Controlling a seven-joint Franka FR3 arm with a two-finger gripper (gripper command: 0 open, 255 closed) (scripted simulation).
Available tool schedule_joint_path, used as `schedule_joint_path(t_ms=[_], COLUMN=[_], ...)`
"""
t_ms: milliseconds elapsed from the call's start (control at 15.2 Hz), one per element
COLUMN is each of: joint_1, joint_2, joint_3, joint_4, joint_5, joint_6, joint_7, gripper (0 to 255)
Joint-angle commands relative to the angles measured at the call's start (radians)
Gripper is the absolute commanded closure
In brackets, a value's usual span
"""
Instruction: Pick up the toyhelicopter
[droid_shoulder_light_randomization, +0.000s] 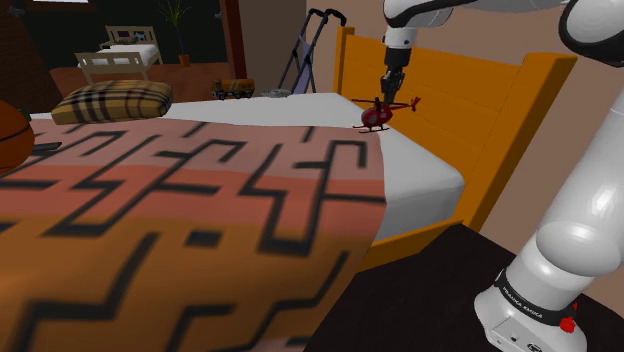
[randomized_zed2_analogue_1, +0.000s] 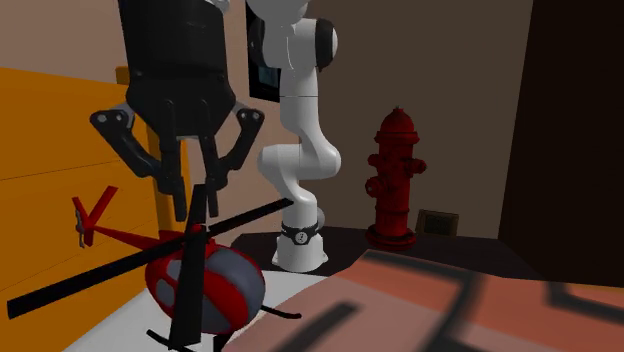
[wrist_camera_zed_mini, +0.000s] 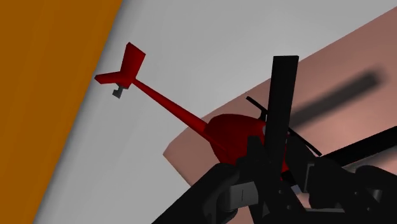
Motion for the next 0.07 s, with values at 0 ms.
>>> schedule_joint_path(t_ms=[0], joint_1=[0.0], joint_2=[0.001], joint_3=[0.0], joint_4=[0.008], joint_5=[0.0], joint_6=[-0.007], joint_7=[0.0], gripper=[255])
